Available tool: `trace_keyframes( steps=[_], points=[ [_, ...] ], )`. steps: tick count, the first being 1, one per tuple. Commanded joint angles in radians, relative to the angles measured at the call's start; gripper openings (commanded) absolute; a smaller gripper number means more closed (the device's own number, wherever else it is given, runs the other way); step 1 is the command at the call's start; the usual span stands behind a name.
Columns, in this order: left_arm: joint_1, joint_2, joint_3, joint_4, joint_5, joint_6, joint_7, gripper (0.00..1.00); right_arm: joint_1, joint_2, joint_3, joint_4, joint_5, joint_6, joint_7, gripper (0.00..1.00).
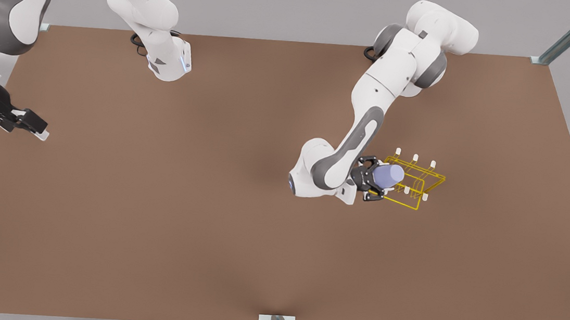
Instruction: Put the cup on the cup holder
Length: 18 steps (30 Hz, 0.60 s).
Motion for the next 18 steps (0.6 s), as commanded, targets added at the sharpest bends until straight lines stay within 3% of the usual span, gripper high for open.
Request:
trace_keyframes(
  steps=[1,18],
  points=[
    [0.003,0.009,0.002,0.002,0.024,-0.001,-0.056,0.73,0.141,-0.002,0.002,0.000,0.001,0.013,0.019,1.00],
    [0.043,0.037,0.003,-0.024,0.062,0.005,-0.080,0.73,0.147,0.023,0.005,-0.096,0.004,0.124,0.020,1.00]
  ],
)
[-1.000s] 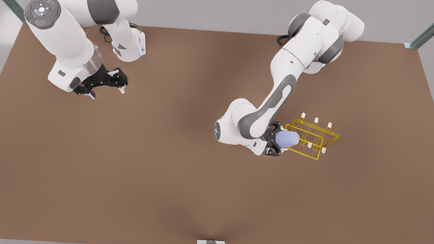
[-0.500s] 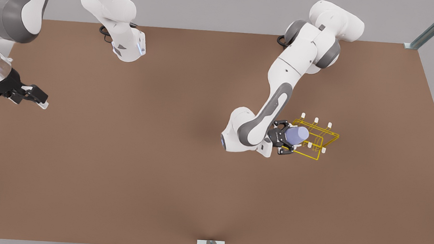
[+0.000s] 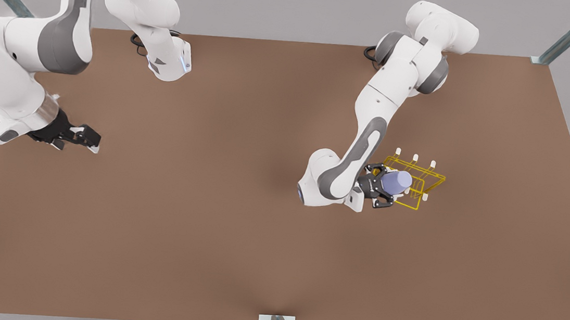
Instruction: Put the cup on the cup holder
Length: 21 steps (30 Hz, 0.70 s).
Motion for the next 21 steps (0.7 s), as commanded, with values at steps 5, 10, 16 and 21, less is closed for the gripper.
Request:
trace_keyframes(
  steps=[5,10,16,21],
  points=[
    [-0.002,-0.006,0.000,-0.025,0.002,-0.002,-0.053,0.73,0.002,0.004,0.001,0.003,0.003,0.037,0.007,1.00],
    [0.000,-0.009,0.000,-0.025,0.002,-0.004,-0.049,1.00,0.002,0.005,0.003,0.001,0.003,0.037,0.007,1.00],
    [-0.008,-0.026,-0.004,-0.012,-0.001,-0.005,-0.038,1.00,-0.001,0.005,0.003,0.001,0.003,0.029,0.007,1.00],
    [0.185,-0.430,-0.251,0.144,-0.448,0.202,0.419,1.00,0.001,0.012,0.001,-0.003,0.003,0.027,0.007,1.00]
  ],
)
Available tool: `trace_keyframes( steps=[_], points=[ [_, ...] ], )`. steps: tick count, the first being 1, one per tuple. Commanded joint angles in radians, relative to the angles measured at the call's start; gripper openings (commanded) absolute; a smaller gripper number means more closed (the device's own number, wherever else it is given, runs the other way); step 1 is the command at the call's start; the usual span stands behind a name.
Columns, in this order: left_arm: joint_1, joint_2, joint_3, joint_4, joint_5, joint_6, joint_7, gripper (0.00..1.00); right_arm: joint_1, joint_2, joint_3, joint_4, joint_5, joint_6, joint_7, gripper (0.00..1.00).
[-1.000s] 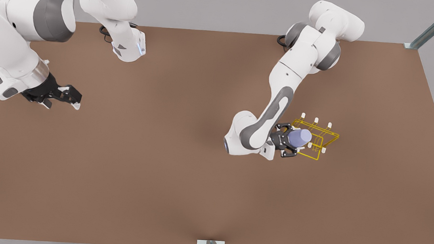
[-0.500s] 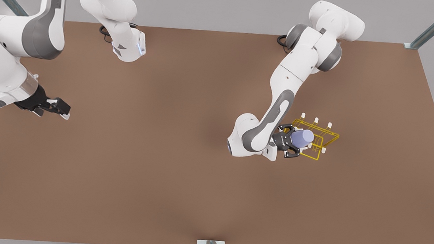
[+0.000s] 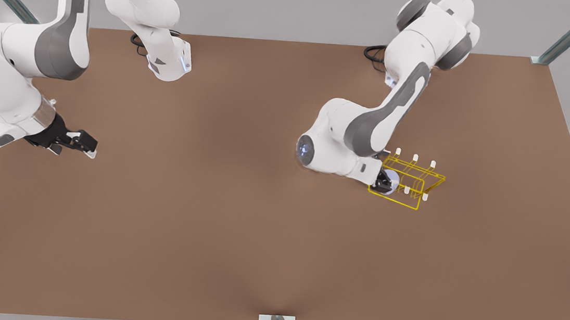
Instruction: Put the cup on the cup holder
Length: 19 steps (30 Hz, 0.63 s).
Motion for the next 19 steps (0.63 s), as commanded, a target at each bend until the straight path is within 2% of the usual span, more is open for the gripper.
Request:
trace_keyframes(
  steps=[1,4,6,7,8,9,12,19],
  points=[
    [0.082,-0.096,-0.025,0.012,-0.295,0.139,0.638,1.00,0.003,-0.002,0.002,0.001,0.001,-0.006,0.002,1.00],
    [0.329,-0.183,-0.026,-0.002,-0.533,0.125,1.660,1.00,-0.001,-0.003,0.002,0.004,0.002,-0.009,0.000,1.00],
    [0.442,-0.185,-0.019,-0.006,-0.573,0.142,2.166,1.00,0.005,-0.006,0.002,0.004,0.002,-0.009,0.002,1.00],
    [0.523,-0.186,-0.011,-0.009,-0.680,0.186,2.307,1.00,0.006,-0.005,0.002,0.003,0.002,-0.009,0.002,1.00],
    [0.566,-0.234,-0.005,-0.118,-0.806,0.310,2.320,1.00,0.005,-0.003,0.000,0.001,0.002,-0.009,0.002,1.00],
    [0.556,-0.369,0.046,-0.322,-0.800,0.532,2.309,1.00,0.005,-0.002,0.002,0.001,0.002,-0.008,0.002,1.00],
    [0.562,-0.332,0.057,-0.241,-0.801,0.490,2.226,1.00,0.006,-0.002,0.002,0.001,0.002,-0.008,0.002,1.00],
    [0.564,-0.325,0.058,-0.243,-0.789,0.483,2.213,1.00,0.008,-0.003,0.002,0.001,0.002,-0.009,0.002,1.00]
  ],
)
